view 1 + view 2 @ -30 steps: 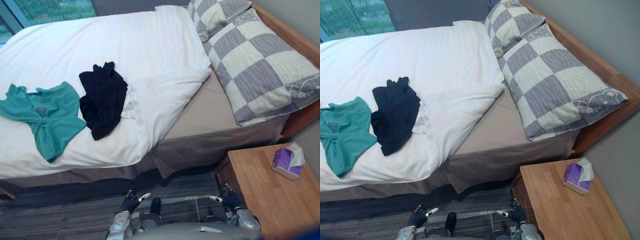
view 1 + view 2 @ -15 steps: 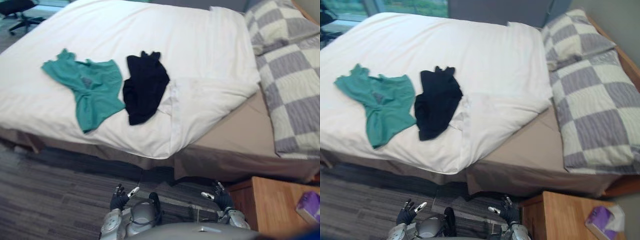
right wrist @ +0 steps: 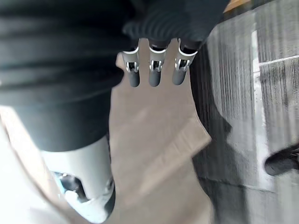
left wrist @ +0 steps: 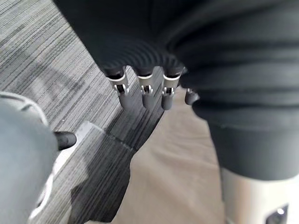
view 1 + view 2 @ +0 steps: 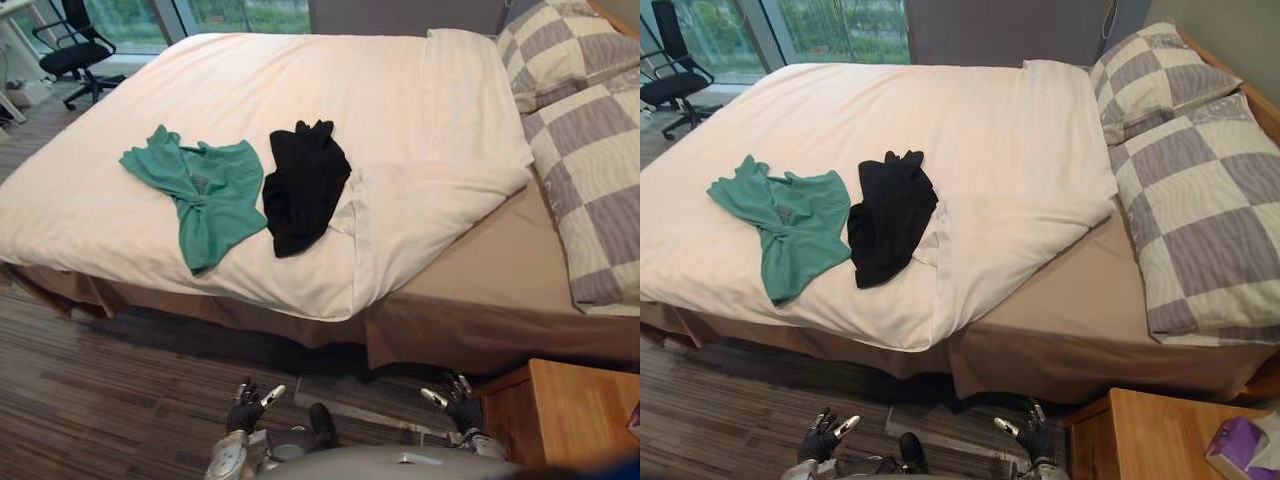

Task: Tidy the bed and pick cloth on bed and put in laundry

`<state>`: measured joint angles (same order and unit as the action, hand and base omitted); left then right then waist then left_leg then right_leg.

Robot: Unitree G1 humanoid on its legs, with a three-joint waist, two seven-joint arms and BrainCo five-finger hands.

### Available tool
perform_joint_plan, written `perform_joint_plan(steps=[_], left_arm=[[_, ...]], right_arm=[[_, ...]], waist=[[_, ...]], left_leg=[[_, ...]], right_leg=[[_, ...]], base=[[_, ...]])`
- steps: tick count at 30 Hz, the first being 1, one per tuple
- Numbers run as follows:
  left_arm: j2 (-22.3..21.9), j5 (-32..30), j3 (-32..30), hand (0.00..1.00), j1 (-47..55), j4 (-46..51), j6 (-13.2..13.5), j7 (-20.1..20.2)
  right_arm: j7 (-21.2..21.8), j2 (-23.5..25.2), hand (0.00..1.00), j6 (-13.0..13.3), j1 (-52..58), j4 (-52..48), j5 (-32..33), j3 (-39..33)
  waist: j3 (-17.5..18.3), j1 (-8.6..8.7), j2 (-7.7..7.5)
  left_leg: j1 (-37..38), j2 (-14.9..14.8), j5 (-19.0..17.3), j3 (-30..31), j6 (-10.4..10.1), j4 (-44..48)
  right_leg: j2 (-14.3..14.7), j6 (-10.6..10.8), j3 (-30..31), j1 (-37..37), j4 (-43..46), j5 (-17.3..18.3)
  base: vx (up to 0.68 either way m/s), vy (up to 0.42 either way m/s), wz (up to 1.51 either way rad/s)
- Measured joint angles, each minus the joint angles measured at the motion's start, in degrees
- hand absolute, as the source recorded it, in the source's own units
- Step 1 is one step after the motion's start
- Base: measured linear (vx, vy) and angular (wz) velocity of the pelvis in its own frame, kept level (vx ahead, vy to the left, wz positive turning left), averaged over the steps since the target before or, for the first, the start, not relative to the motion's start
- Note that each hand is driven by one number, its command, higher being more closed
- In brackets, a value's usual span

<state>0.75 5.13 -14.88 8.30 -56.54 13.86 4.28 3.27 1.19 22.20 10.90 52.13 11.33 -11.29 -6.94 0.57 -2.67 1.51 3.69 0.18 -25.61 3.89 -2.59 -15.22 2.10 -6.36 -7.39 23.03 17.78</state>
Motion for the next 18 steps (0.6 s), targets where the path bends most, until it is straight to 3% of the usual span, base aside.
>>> perform_joint_plan(steps=[2,4,7,8,9,11,12,14,15,16,18], left_arm=[[0.80,-1.63,3.23,0.00,-0.40,-1.06,-0.24,0.57],[1.79,-1.71,3.60,0.00,-0.41,-0.95,-1.14,0.44],[3.28,-0.67,5.76,0.00,-0.38,-0.72,-2.70,0.39],[4.38,0.40,6.80,0.00,-0.59,-0.03,-3.60,0.53],[4.24,0.56,7.71,0.00,-1.03,0.70,-4.75,0.39],[3.39,0.46,8.18,0.00,0.60,3.70,-6.25,0.52],[3.17,0.45,8.15,0.00,1.32,4.77,-6.83,0.51],[3.08,0.70,8.15,0.00,3.89,7.63,-9.13,0.71],[3.08,1.10,8.14,0.00,4.31,8.31,-9.31,0.79],[3.26,1.06,8.09,0.00,4.73,8.82,-9.22,1.30],[3.48,1.05,8.10,0.00,5.14,9.48,-9.02,1.96]], right_arm=[[-0.72,-0.24,0.00,0.83,-0.20,-0.53,0.33,0.19],[-0.67,0.55,0.00,0.89,-0.71,-0.76,0.06,1.85],[-0.68,0.70,0.00,1.66,-1.19,-3.58,-0.62,4.01],[-1.09,0.55,0.00,2.07,-0.64,-6.34,-1.20,4.36],[-1.60,-0.66,0.00,2.02,-0.20,-9.17,-1.57,4.54],[-3.71,-2.54,0.00,1.64,1.24,-17.20,-3.09,5.39],[-4.39,-2.92,0.00,1.10,1.65,-20.71,-3.87,5.76],[-7.57,-3.85,0.00,-3.03,3.09,-33.78,-8.50,7.43],[-8.36,-3.84,0.00,-4.13,3.45,-37.50,-9.74,7.45],[-10.35,-4.15,0.00,-7.06,4.34,-47.39,-12.11,6.93],[-11.07,-4.20,0.00,-8.40,4.56,-52.64,-13.02,5.85]], waist=[[-0.21,1.14,2.00],[-0.20,1.29,1.21],[0.16,2.20,0.17],[0.22,2.44,-1.32],[-0.01,2.95,-1.05],[0.11,2.92,1.20],[0.04,2.89,1.77],[0.31,2.69,2.39],[0.34,2.67,2.26],[0.98,2.22,1.80],[1.31,2.20,1.23]], left_leg=[[2.17,-1.95,-0.95,-0.42,-0.84,-0.07],[4.03,-3.47,-1.33,-2.17,-0.90,-0.34],[4.96,-4.96,-2.27,-2.12,-2.51,0.29],[4.04,-3.58,-2.44,-0.58,-2.79,1.32],[3.96,-3.35,-2.62,2.01,-2.96,1.40],[4.36,-3.66,-2.32,3.87,-3.32,-0.25],[4.59,-3.82,-2.26,3.87,-3.36,-0.74],[5.75,-4.57,-2.44,3.63,-3.65,-1.49],[6.13,-4.80,-2.64,3.57,-3.95,-1.51],[6.60,-5.29,-2.79,3.32,-4.19,-2.13],[6.55,-5.48,-2.80,3.25,-4.26,-2.42]], right_leg=[[0.61,0.31,0.63,6.25,12.69,-3.21],[1.91,1.41,0.26,9.28,13.00,-2.51],[6.85,2.56,0.54,10.80,-1.18,-4.09],[7.76,1.55,2.57,10.91,-8.75,-9.02],[7.87,1.07,2.37,10.39,-10.25,-9.87],[8.35,1.17,2.24,9.42,-12.89,-10.36],[8.52,1.18,2.22,8.90,-13.26,-10.46],[9.49,0.98,2.22,7.44,-14.61,-10.65],[9.77,0.89,2.23,6.84,-15.16,-10.71],[10.39,0.62,2.24,6.50,-16.37,-10.90],[10.69,0.58,2.24,6.31,-17.26,-11.17]], base=[[0.22,0.130,-0.01],[0.21,0.060,-0.33],[0.18,-0.059,-0.14],[0.25,-0.159,0.37],[0.21,-0.121,0.45],[0.16,-0.037,0.17],[0.18,-0.016,-0.08],[0.17,-0.051,-0.10],[0.11,-0.077,-0.12],[0.08,-0.056,-0.07],[0.08,-0.039,-0.04]])
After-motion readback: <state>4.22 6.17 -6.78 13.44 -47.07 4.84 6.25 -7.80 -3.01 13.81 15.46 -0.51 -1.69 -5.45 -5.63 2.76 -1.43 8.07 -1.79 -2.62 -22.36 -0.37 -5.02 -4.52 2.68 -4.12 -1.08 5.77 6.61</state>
